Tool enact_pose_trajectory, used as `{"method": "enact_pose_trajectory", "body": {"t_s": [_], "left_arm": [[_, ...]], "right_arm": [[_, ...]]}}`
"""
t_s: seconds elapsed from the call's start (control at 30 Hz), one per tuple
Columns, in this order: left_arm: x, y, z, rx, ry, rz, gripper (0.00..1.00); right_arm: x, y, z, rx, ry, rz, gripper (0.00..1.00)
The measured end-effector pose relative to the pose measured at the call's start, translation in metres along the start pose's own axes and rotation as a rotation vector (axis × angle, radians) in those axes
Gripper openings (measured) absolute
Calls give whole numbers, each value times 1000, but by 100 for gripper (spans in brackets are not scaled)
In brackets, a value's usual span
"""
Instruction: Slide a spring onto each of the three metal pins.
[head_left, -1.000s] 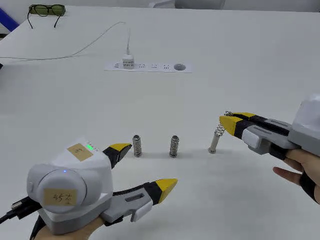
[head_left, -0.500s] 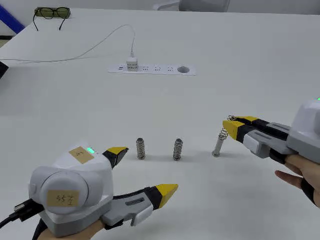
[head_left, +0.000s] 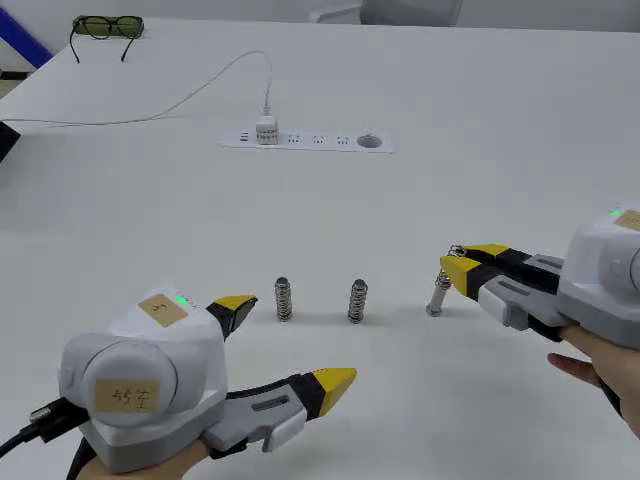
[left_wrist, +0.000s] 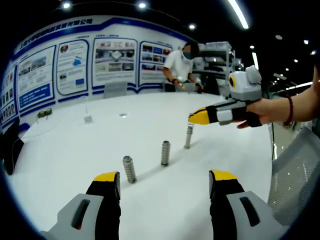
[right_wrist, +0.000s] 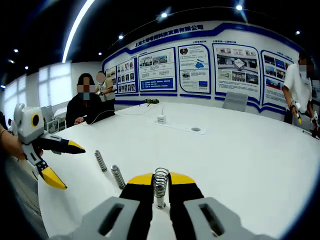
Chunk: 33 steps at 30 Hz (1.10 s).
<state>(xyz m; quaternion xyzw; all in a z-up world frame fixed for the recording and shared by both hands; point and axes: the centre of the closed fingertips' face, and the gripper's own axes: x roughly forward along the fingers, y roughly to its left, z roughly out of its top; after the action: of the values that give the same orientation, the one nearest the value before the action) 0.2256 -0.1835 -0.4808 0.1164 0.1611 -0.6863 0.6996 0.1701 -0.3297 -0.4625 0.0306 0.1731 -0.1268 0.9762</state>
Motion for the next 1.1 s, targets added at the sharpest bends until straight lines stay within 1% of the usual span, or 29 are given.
{"method": "enact_pose_trajectory", "body": {"t_s": [0.13, 0.63, 0.83, 1.1], "left_arm": [[0, 0, -1, 0, 3, 0, 73], [1, 1, -3, -1, 12, -1, 72], [1, 0, -4, 6, 22, -3, 70], [0, 1, -4, 9, 22, -2, 70]], "right_arm": [[2, 2, -5, -22, 18, 1, 12], [10, 0, -24, 30, 58, 2, 12], [11, 0, -30, 35, 73, -2, 12], [12, 1, -37, 45, 90, -6, 12]]}}
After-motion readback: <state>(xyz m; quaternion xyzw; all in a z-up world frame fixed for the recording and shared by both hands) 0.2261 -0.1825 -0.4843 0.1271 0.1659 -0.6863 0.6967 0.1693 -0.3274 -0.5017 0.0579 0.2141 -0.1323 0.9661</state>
